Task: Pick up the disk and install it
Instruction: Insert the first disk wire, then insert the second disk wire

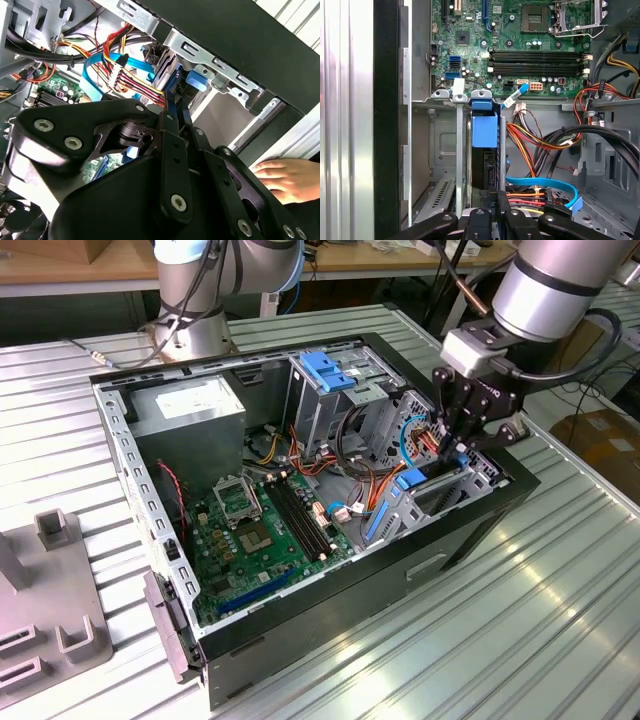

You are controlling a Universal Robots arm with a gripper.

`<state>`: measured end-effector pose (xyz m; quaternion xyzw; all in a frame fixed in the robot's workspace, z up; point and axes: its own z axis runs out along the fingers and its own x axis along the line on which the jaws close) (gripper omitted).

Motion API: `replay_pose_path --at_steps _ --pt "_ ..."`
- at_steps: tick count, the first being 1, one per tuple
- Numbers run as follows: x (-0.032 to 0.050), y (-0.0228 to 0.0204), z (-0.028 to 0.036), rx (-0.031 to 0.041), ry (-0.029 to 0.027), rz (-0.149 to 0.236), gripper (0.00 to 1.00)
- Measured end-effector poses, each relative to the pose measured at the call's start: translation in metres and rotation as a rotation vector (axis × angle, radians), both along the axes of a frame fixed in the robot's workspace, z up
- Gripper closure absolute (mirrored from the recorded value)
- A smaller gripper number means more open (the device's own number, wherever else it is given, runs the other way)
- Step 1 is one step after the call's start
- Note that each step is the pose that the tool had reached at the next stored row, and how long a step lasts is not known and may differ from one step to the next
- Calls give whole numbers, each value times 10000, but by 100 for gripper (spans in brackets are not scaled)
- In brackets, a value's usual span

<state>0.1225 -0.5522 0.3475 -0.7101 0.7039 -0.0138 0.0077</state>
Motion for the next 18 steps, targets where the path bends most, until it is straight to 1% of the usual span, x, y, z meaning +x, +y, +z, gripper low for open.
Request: replay_pose_path --at_steps 7,10,12,13,14,15,18 --pt "0 -1 -41 22 0 0 83" --pt "0 -2 -80 24 2 0 83" --pt "0 -2 -91 23 3 0 83" --pt "0 -2 -18 30 2 -19 76" --pt "0 -1 27 30 2 -34 84" --pt "0 -2 27 30 2 -41 90" --pt "0 0 27 30 2 -75 90"
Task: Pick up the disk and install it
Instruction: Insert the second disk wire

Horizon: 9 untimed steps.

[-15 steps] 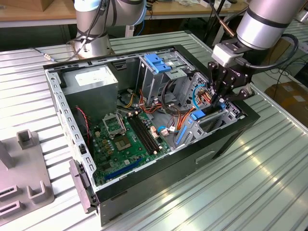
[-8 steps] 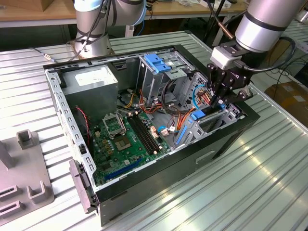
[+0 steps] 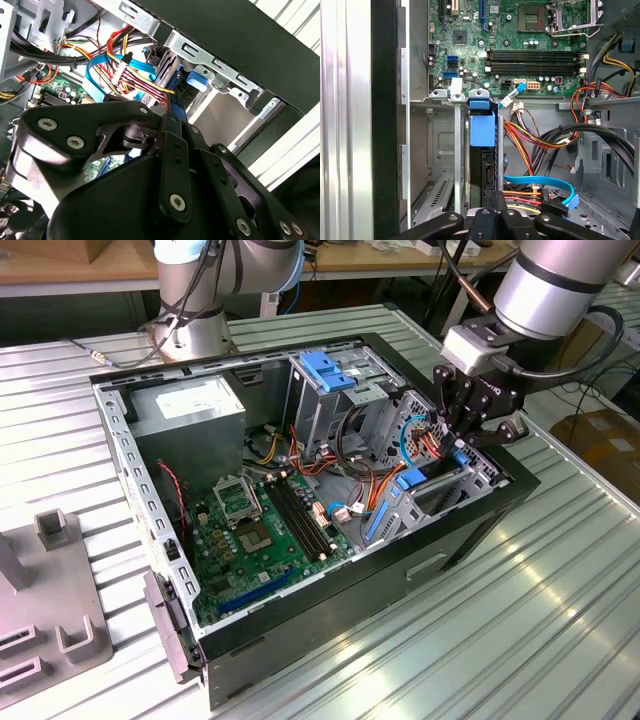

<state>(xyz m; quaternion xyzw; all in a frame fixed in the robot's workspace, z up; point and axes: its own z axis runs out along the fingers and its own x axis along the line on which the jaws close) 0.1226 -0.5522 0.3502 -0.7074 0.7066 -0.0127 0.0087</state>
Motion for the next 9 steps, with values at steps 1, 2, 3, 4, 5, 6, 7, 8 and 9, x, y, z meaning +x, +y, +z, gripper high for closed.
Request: replay_pose_path --at_steps 1,2,3,4,5,6,7,8,9 --pt "0 0 0 0 0 -6 90" --pt "0 1 0 0 0 -14 90" --pt "0 1 0 0 0 -19 90" --pt "0 1 0 0 0 -24 90" --pt "0 1 0 0 0 -29 90" --pt "0 1 0 0 0 -32 90" --pt "0 1 0 0 0 -34 90" --pt "0 1 0 0 0 -38 90" --pt "0 1 0 0 0 -40 90"
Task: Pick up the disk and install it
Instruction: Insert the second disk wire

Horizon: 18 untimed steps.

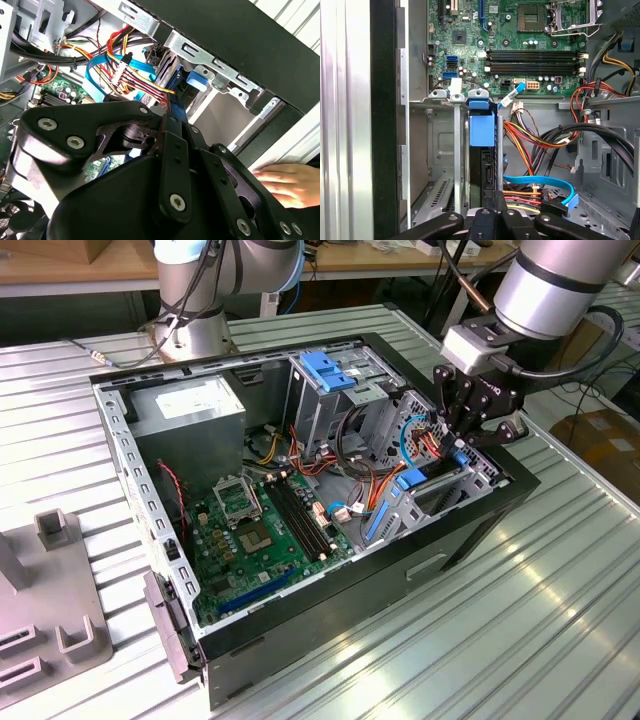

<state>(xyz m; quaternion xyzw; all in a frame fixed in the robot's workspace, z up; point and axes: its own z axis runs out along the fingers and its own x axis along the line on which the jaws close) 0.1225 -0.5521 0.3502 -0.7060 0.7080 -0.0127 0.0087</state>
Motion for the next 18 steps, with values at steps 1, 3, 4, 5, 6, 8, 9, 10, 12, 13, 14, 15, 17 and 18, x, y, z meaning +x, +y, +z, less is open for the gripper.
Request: replay_pose_path --at_steps 1,3,4,5,6,8,9,10,12,13,14,15,17,18 --pt "0 0 0 0 0 -2 90" --pt "-1 0 0 0 0 -10 90" --pt "-15 0 2 0 0 -10 90" --pt "-32 -1 15 8 2 -9 90" --pt "-36 -2 47 10 2 -9 90" --pt "-37 -1 143 11 1 -9 90" --pt "-37 -2 184 12 2 -8 90" --pt "-37 -1 227 11 2 -9 90" --pt "-37 6 309 5 10 -9 90" --pt "-37 14 333 -5 14 -10 90" --pt "-37 61 378 -72 27 -10 90" --pt "-36 129 385 -116 35 -8 90" --pt "-37 231 387 -131 45 -9 90" --pt "-37 277 391 -138 50 -9 90"
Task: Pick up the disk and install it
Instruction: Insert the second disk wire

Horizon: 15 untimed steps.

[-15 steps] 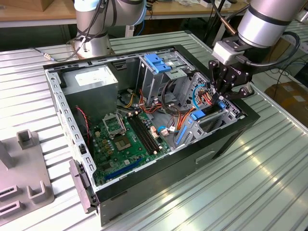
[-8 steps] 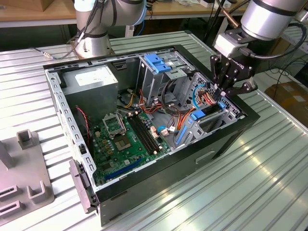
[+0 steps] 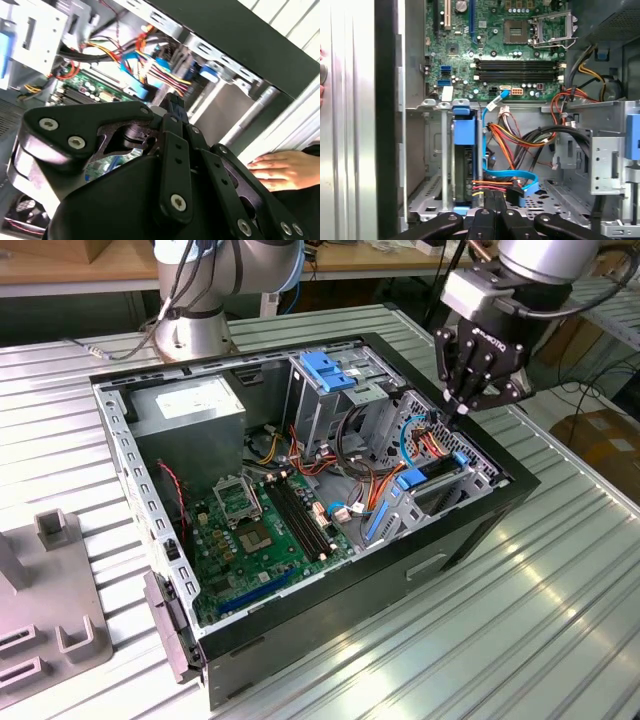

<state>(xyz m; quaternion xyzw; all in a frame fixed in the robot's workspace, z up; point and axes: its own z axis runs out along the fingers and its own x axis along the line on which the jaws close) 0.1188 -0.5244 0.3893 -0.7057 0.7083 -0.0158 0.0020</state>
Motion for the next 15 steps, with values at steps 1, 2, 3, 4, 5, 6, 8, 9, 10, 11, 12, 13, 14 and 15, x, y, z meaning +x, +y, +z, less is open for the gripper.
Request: replay_pose_path --at_steps 1,2,3,4,5,6,8,9,10,11,12,13,14,15 --pt "0 39 5 -24 5 1 90" --pt "0 105 11 -98 12 1 90" --pt "0 140 13 -153 14 0 90" --pt "0 172 14 -199 18 1 90" --pt "0 208 16 -260 24 1 90" --pt "0 228 16 -319 29 0 90" --pt "0 235 16 -391 33 2 90" --pt "0 236 15 -391 32 2 90" --pt "0 236 16 -393 33 2 90" --pt "-1 236 16 -394 33 2 90" --pt "0 236 15 -394 33 2 89" --pt "0 239 13 -394 33 2 89" --pt "0 252 13 -417 33 2 83" --pt "0 264 14 -438 33 2 83"
